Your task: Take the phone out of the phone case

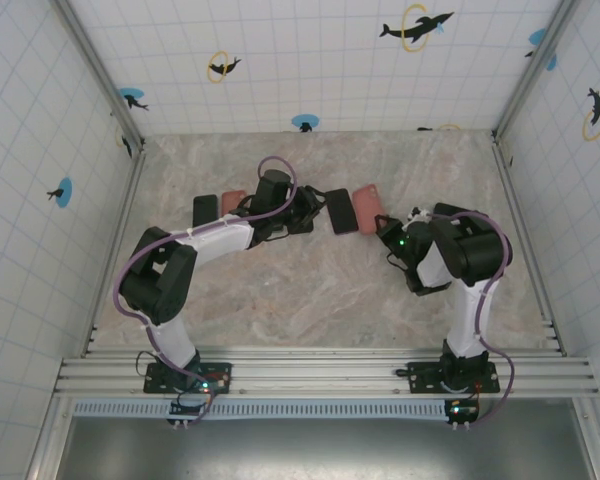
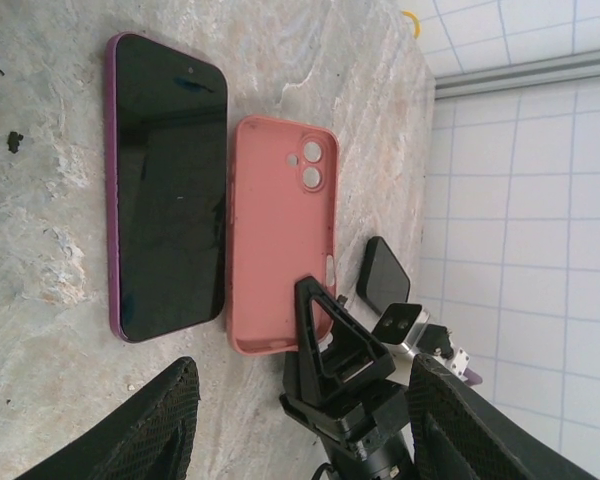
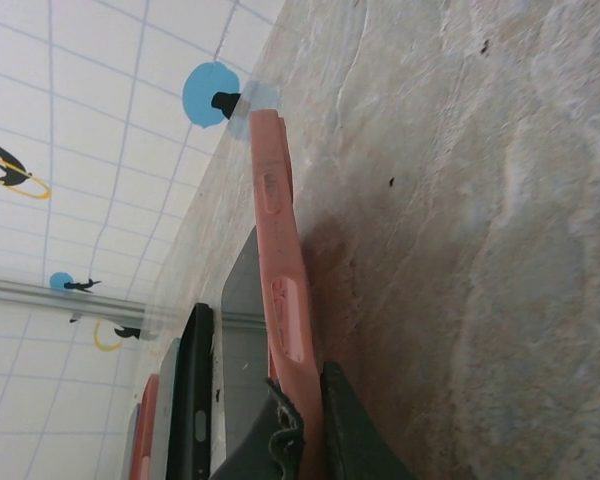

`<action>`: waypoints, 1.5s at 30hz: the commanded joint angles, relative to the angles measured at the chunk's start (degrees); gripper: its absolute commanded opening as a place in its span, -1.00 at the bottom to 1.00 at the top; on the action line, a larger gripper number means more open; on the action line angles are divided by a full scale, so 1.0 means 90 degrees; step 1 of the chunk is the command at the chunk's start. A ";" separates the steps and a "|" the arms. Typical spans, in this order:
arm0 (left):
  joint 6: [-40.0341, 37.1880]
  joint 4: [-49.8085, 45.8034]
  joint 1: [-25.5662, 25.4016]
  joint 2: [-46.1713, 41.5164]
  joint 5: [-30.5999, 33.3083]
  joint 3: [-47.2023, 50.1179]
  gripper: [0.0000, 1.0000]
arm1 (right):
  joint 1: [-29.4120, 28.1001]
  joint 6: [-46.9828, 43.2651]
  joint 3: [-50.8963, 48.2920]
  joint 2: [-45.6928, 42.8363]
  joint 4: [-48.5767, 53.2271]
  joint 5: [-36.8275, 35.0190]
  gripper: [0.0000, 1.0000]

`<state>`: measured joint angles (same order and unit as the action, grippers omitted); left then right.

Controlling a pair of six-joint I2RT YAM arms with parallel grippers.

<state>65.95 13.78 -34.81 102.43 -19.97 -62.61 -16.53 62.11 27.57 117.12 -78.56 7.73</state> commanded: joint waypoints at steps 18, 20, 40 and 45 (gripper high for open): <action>-0.0097 0.0148 0.0045 0.0083 -0.0146 -0.0046 0.14 | 0.0055 -0.0272 0.0003 -0.0298 0.0700 -0.0211 -0.89; -0.0092 0.0150 0.0049 0.0102 -0.0169 -0.0081 0.14 | 0.0059 -0.0319 -0.0031 -0.0261 0.0684 -0.0240 -0.89; -0.0140 0.0074 0.0044 0.0025 -0.0186 -0.0105 0.15 | -0.0258 -0.0171 0.0199 0.0291 0.0581 -0.0140 -0.90; -0.0141 0.0085 0.0049 0.0034 -0.0202 -0.0104 0.15 | -0.0358 0.0173 0.0062 0.0348 0.0419 -0.0426 -0.90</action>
<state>65.95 14.24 -34.81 102.52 -20.88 -62.61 -18.44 61.32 29.39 117.56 -76.97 5.58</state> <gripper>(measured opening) 0.573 0.088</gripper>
